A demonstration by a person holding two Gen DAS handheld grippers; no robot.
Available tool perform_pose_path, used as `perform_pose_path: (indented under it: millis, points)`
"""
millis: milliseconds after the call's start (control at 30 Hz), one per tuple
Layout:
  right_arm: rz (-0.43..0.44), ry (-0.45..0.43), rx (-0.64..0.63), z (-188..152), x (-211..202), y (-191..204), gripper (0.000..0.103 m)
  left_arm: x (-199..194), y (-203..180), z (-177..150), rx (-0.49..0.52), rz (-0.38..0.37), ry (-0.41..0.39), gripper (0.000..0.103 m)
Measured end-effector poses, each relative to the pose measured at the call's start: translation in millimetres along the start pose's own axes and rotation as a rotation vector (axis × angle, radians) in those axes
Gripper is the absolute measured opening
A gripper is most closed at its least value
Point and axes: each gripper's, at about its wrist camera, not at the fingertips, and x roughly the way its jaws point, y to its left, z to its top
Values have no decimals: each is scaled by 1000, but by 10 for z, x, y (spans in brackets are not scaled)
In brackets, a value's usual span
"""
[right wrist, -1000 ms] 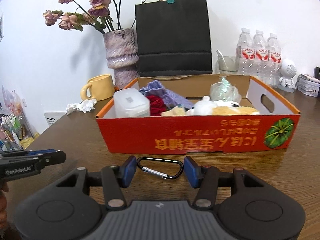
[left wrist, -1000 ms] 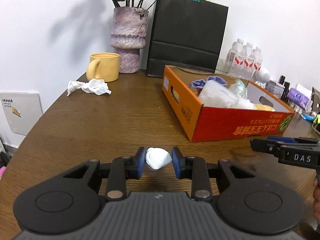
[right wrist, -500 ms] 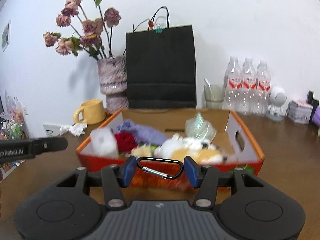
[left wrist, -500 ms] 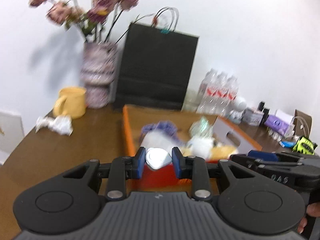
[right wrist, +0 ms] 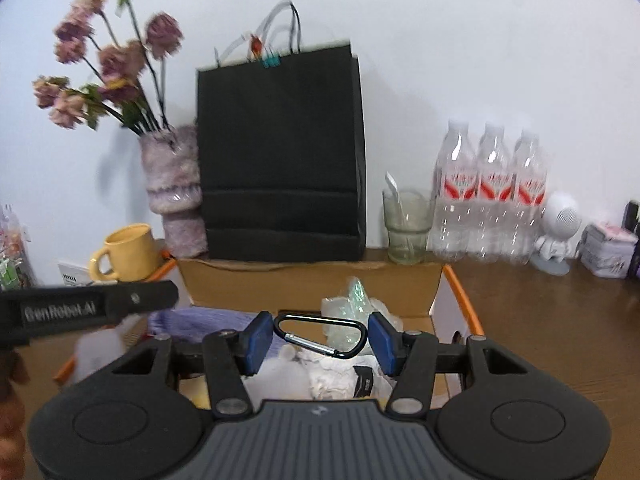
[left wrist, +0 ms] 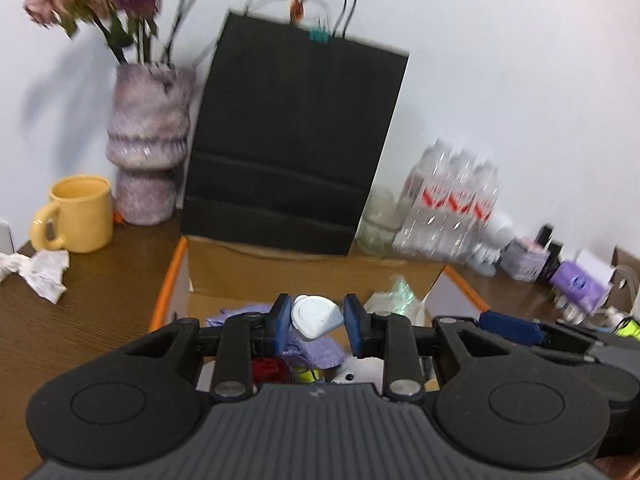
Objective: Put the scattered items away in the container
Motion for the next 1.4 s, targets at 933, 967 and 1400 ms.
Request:
perform_pose_path:
  millis: [933,967,1400]
  points:
    - [-12,142,-7,69,324,-186,103,193,-3,40,29,118,62,103]
    - [-13,143,-8,70,323,-188,103,189,-2,41,29,120,63,103]
    - [-43,134,-14,79,80,-148,103,-51,-51,30,23,113,51,103]
